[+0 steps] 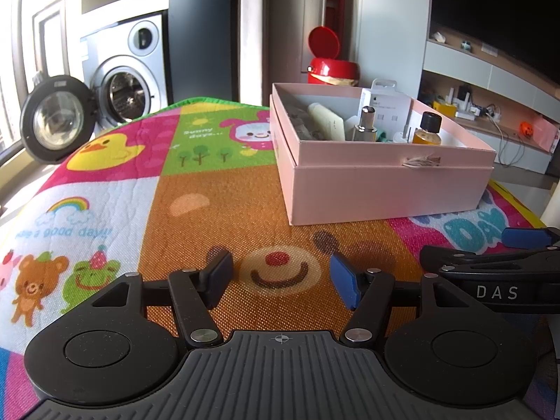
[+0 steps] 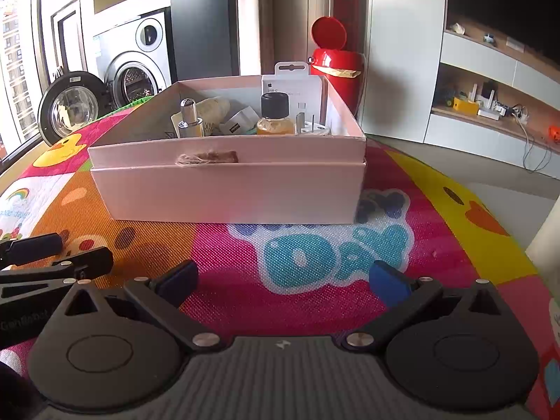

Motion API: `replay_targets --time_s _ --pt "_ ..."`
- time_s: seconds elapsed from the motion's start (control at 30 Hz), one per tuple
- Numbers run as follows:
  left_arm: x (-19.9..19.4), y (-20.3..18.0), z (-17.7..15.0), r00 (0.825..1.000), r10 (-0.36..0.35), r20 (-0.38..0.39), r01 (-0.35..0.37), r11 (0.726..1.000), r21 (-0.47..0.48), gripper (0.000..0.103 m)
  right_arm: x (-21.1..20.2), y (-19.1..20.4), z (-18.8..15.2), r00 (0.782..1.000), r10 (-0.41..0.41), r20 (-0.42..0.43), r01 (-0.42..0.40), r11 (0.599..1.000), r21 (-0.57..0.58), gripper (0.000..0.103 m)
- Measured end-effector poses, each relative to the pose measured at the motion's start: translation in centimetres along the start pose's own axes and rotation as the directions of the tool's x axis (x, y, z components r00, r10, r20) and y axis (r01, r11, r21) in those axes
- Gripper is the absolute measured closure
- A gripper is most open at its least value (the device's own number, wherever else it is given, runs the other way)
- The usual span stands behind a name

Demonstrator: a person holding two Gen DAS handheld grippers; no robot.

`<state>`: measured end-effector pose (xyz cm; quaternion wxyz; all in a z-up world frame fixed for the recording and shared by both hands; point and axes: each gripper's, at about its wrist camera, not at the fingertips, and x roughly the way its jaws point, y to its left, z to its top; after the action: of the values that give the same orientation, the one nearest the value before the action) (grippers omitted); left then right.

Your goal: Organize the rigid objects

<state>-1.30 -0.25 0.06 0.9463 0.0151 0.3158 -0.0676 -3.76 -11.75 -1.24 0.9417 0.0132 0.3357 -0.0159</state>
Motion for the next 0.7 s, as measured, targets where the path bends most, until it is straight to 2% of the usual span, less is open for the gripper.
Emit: replay_targets --time_s 0.7 --pt "0.00 0.07 0.03 1.000 -0.001 0.000 0.001 1.000 -0.001 0.036 -0.01 0.01 0.01 1.000 0.000 0.000 0.000 1.000 -0.001 0.000"
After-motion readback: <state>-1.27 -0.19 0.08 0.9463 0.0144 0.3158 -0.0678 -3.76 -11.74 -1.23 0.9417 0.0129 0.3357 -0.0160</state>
